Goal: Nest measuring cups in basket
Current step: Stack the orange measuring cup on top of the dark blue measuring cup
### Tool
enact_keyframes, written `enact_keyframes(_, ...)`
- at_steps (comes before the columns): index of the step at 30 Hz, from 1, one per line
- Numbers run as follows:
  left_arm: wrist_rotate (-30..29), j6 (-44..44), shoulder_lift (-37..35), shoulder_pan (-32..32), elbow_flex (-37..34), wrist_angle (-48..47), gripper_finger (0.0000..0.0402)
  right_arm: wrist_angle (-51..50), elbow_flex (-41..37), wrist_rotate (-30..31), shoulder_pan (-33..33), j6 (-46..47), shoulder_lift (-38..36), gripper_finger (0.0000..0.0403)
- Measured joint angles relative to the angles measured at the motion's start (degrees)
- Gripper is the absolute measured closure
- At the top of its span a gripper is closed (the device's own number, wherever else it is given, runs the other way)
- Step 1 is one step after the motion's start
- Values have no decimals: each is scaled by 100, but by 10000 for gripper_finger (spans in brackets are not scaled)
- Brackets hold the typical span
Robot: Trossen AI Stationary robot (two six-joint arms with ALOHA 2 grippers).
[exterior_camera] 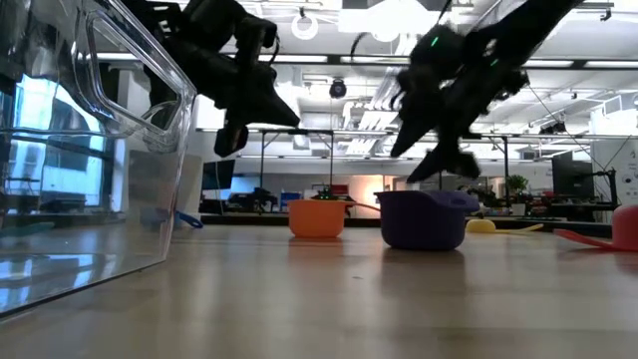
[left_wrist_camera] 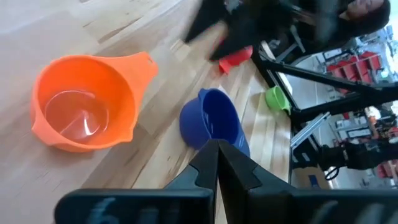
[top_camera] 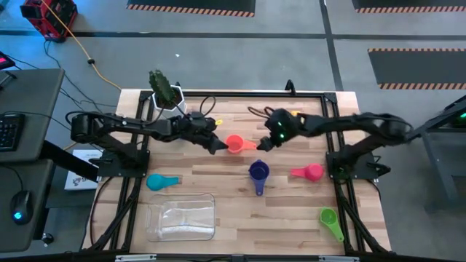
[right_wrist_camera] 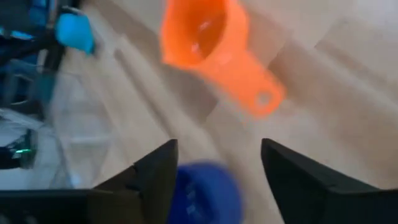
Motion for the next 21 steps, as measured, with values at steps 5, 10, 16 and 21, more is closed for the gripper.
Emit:
enact_keyframes(5,-321,107,2,-227,-2,-452,401,-34,677,-561,-601,-1009,997,156)
enact_keyframes(10,-823,116,4,-516,-4,-768,401,-806,1442,-910,-764,-2211,1794,155)
enact_keyframes(16,-1328,147,112,-606,-4,-770,401,-1445,2063,-1555,-721,-3096,2454,155)
enact_keyframes(21,-1344,141,293,-606,-4,-826,401,-1709,2198,-1659,-563,-3431,2679,155)
